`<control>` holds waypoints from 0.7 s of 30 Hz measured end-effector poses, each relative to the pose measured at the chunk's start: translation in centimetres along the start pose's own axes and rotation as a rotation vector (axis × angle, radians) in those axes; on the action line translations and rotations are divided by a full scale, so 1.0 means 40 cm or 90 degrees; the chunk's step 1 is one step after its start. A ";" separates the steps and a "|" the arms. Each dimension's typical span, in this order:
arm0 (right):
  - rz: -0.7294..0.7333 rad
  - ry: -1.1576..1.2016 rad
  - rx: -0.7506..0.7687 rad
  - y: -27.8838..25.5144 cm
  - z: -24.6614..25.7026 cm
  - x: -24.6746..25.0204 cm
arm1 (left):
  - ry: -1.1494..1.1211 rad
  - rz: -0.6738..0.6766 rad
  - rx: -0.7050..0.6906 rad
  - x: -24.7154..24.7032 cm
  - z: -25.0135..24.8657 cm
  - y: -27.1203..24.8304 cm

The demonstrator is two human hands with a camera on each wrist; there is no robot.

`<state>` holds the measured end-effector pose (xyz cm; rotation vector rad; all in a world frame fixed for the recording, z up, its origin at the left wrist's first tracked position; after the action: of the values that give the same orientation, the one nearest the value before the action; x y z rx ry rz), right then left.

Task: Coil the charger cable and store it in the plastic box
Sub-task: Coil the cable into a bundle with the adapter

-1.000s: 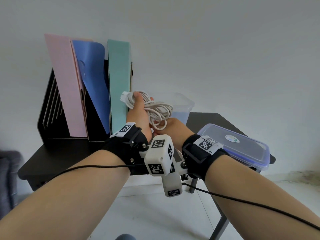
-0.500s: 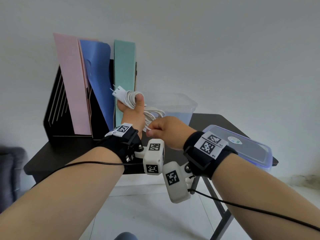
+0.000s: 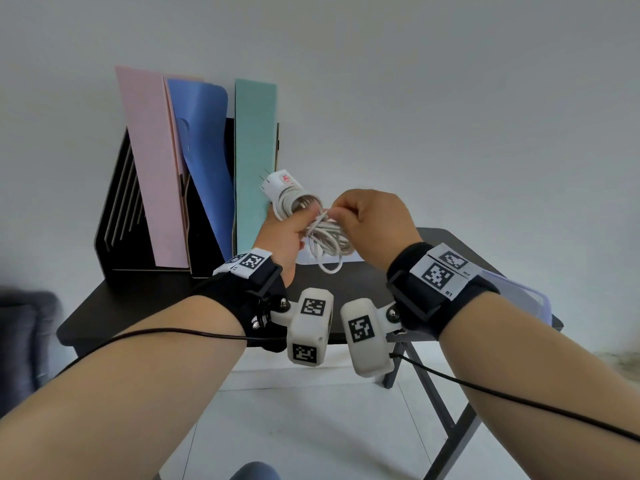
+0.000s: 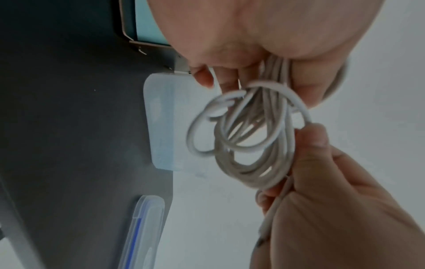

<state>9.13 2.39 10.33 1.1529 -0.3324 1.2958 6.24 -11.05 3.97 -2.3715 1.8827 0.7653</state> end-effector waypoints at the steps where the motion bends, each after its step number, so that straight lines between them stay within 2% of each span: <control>1: -0.008 0.027 -0.015 0.001 -0.009 0.004 | 0.005 -0.007 0.000 -0.002 -0.003 -0.002; 5: 0.018 0.113 -0.050 0.006 -0.030 0.004 | -0.039 0.021 0.062 -0.015 -0.007 -0.024; 10: 0.042 0.203 -0.111 0.007 -0.073 0.002 | -0.188 0.025 0.164 -0.032 -0.023 -0.052; 15: 0.049 0.367 -0.213 -0.008 -0.096 -0.033 | -0.253 0.046 0.182 -0.078 -0.053 -0.070; 18: 0.098 0.393 -0.251 -0.028 -0.090 -0.061 | -0.287 0.028 0.225 -0.091 -0.057 -0.076; 21: 0.142 0.423 -0.272 -0.047 -0.077 -0.082 | -0.283 0.013 0.230 -0.098 -0.067 -0.082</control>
<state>8.52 3.28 5.56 0.2962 -0.2270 1.6244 9.62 -7.39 6.90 -1.7929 1.6871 0.7912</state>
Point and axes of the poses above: each hand's wrist, its own y-axis towards the middle knuckle, its own x-axis out of the back of the hand, z = x × y, the point moved 2 cm from there along y, towards the middle knuckle, and after that the axes turned 10 degrees about -x, right-handed, at the moved point
